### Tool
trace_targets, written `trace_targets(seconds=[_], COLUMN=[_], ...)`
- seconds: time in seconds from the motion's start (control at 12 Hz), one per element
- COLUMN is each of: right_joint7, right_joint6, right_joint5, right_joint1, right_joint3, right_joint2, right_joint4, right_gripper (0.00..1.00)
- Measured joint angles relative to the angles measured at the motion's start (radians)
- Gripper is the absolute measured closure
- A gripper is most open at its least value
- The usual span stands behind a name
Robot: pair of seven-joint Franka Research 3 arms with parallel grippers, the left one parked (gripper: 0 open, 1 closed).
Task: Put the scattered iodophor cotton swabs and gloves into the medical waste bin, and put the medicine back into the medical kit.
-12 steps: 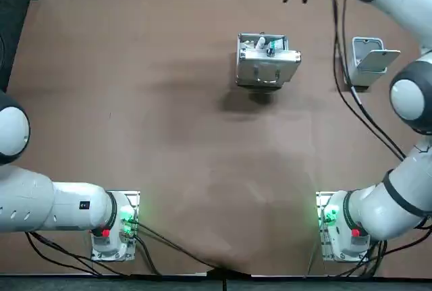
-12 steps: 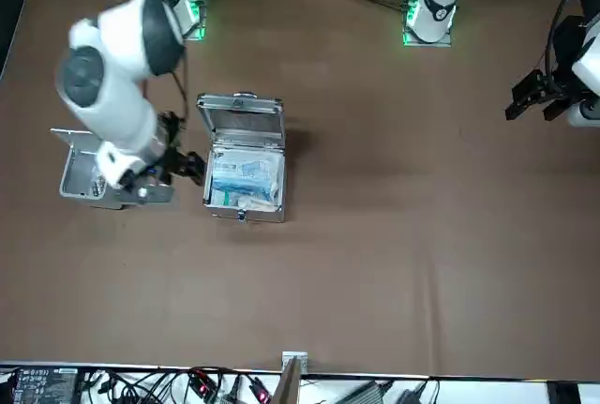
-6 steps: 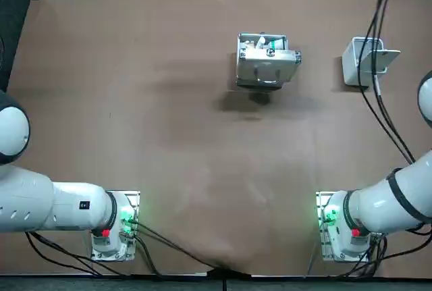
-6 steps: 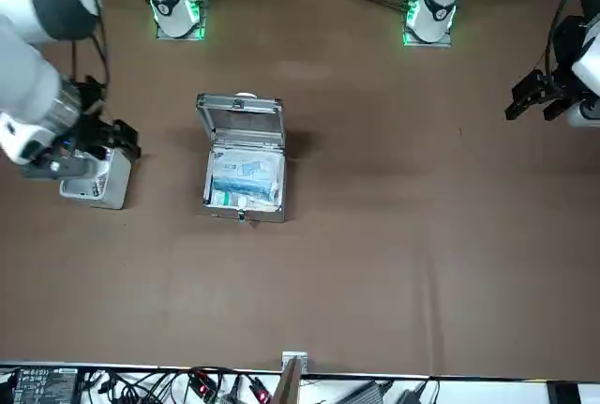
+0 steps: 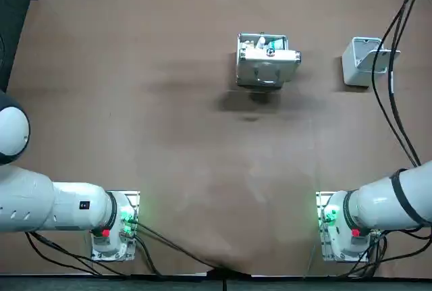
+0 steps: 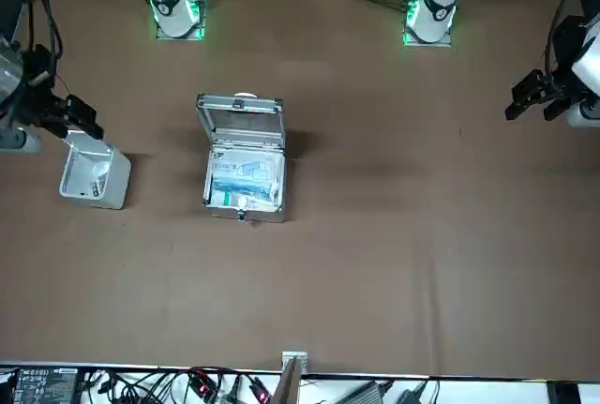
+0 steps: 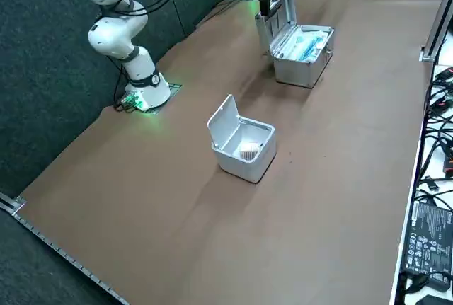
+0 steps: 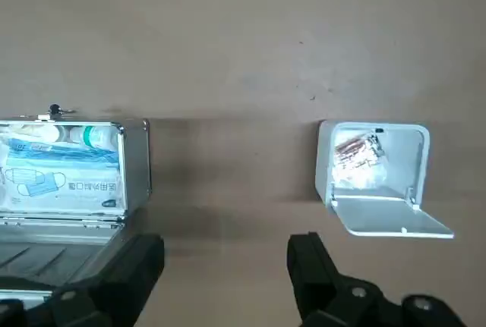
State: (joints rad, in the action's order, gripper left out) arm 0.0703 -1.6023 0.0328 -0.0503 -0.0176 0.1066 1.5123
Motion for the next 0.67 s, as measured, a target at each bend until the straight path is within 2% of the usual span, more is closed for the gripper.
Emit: trace_targets(seconds=[0.17, 0.67], right_joint7=[0.0, -0.018], right_joint6=[0.006, 0.005], right_joint5=[-0.001, -0.005], right_joint1=[0.014, 0.037], right_joint3=[0.001, 0.006], right_joint2=[-0.029, -0.166], right_joint4=[0.018, 0.175], right_gripper=[0.0, 0.0])
